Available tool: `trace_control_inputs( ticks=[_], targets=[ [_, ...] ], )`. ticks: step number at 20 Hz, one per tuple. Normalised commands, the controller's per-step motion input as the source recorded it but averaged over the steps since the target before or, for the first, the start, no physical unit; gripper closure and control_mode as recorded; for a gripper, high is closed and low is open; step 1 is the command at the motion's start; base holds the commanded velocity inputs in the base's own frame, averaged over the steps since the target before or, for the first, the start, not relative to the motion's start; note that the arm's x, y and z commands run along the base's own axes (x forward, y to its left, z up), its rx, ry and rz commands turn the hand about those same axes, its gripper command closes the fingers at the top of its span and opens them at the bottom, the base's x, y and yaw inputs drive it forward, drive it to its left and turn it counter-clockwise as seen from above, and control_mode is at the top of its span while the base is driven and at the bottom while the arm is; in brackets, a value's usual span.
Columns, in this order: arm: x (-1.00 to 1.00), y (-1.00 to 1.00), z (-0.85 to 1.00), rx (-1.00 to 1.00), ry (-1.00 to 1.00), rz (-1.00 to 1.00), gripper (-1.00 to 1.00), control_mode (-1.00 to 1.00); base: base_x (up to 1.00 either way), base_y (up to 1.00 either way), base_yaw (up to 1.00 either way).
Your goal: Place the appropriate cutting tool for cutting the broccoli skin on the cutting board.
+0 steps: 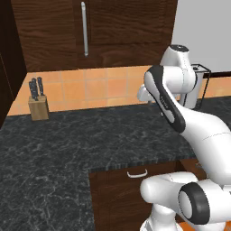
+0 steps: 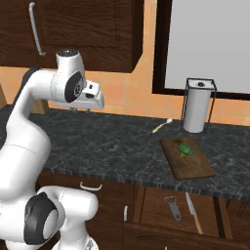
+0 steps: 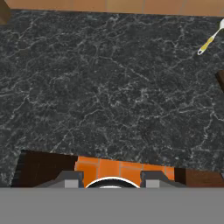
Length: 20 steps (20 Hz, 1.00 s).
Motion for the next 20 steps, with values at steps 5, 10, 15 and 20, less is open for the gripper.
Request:
trace_control_inputs(
  ticks=[5, 10, 15, 20],
  targets=[
    [-0.32, -0.22, -0.1, 0.0, -0.03, 0.0, -1.0, -1.0, 0.0, 0.0, 0.0],
    [0.08, -1.0, -0.58, 0.0, 0.03, 0.0, -1.0, -1.0, 0.0, 0.0, 0.0],
    [0.05, -1.0, -0.78, -0.01, -0.03, 0.0, -1.0, -1.0, 0.0, 0.0, 0.0],
    [-0.19, -1.0, -0.74, 0.0, 0.04, 0.0, -1.0, -1.0, 0.0, 0.0, 0.0]
  ],
)
